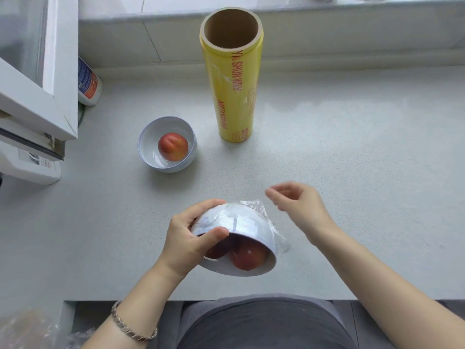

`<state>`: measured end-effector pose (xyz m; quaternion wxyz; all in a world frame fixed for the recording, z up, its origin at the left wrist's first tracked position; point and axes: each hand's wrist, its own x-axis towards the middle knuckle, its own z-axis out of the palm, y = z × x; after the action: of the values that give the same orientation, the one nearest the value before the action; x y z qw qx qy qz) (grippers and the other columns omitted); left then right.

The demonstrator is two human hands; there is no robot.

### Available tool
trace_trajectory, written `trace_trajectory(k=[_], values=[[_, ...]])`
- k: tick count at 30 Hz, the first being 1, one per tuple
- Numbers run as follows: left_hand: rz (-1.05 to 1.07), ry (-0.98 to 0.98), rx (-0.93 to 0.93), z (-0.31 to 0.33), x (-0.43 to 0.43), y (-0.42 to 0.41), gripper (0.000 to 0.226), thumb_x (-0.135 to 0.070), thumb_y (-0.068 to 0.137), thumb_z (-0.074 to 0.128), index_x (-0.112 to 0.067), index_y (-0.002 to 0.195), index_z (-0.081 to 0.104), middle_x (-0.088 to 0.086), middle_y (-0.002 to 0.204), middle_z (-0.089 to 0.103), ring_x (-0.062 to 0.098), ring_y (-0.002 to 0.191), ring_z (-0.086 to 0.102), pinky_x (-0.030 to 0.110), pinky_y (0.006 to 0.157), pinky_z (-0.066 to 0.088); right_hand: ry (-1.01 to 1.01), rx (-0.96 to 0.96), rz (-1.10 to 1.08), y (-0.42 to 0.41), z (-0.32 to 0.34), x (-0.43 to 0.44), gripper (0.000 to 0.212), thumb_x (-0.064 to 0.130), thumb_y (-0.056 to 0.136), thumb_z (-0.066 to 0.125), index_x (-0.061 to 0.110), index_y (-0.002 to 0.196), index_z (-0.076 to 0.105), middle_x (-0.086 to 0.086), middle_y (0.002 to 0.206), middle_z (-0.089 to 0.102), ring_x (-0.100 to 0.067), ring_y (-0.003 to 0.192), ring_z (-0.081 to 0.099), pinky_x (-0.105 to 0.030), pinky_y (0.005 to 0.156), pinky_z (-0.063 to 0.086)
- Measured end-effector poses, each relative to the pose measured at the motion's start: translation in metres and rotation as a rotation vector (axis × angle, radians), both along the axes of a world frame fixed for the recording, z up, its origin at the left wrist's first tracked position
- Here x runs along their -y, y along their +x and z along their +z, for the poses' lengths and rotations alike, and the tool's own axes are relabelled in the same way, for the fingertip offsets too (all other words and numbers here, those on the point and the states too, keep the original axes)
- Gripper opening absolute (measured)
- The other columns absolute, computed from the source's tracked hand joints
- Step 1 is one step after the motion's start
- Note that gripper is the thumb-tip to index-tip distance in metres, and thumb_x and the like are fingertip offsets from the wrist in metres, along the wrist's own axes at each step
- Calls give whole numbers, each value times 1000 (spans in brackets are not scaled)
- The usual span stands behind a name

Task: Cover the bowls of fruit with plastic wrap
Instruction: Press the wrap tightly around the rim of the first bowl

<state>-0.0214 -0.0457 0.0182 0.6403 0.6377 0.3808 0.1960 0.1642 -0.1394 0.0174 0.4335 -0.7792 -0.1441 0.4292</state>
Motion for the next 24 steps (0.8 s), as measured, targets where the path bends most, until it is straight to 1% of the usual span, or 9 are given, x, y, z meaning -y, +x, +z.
trace_trajectory(k=[3, 5, 7, 9, 11, 15, 18, 21, 24], values=[[50, 15, -28, -2, -1, 1, 42, -53, 45, 72, -37, 83, 68, -18, 83, 72, -1, 80, 65, 12, 72, 49, 260, 195, 86, -8, 21, 18, 6, 30, 83, 62, 26, 85, 67, 6, 90, 69, 2, 83, 62, -11, 77, 46], [68, 18, -37, -2, -1, 2, 48, -68, 41, 75, -40, 79, 70, -20, 83, 72, -2, 80, 65, 10, 70, 48, 378, 273, 328, -22, 29, 28, 28, 42, 81, 58, 24, 99, 68, 10, 106, 67, 3, 101, 59, -10, 89, 41], [71, 19, -37, -1, -1, 3, 55, -79, 38, 70, -42, 78, 71, -20, 83, 71, -2, 79, 64, 9, 69, 48, 361, 292, 545, -32, 27, 30, 51, 49, 78, 56, 21, 120, 60, 14, 125, 56, 12, 117, 46, -5, 99, 30], [71, 28, -25, 1, 0, 4, 59, -81, 37, 69, -39, 79, 70, -18, 82, 72, -2, 79, 64, 10, 70, 48, 283, 280, 628, -34, 23, 25, 67, 55, 74, 52, 25, 133, 45, 21, 130, 45, 24, 117, 33, 1, 97, 21], [67, 46, -14, 3, 0, 4, 61, -81, 37, 69, -39, 81, 70, -15, 82, 72, -1, 81, 65, 11, 72, 49, 238, 211, 604, -33, 21, 20, 76, 62, 67, 53, 30, 135, 41, 26, 126, 45, 27, 111, 35, 3, 93, 24], [58, 45, 13, 7, 0, 2, 62, -80, 39, 70, -37, 83, 70, -16, 84, 73, 0, 81, 65, 12, 71, 49, 167, -4, 529, -30, 16, 15, 77, 61, 49, 66, 38, 121, 51, 23, 115, 59, 10, 105, 53, -13, 91, 42], [73, 39, 23, 4, 0, 3, 70, -81, 40, 68, -30, 88, 68, -17, 83, 73, -1, 80, 65, 12, 72, 49, 197, -189, 507, -25, 12, 19, 72, 51, 48, 72, 34, 116, 54, 16, 110, 63, 0, 102, 59, -18, 86, 47], [206, -56, 64, -3, 4, 6, 81, -84, 40, 66, -20, 91, 68, -11, 80, 73, 4, 80, 66, 16, 72, 51, 297, -421, 392, -20, 8, 28, 75, 40, 45, 82, 27, 114, 57, 11, 101, 69, -8, 98, 65, -20, 79, 50], [237, -178, 68, -8, 10, 10, 83, -84, 39, 65, -20, 91, 67, -9, 83, 73, 6, 82, 66, 18, 73, 52, 336, -457, 259, -19, -1, 30, 81, 50, 39, 87, 19, 109, 63, -4, 101, 70, -21, 97, 66, -30, 84, 53]])
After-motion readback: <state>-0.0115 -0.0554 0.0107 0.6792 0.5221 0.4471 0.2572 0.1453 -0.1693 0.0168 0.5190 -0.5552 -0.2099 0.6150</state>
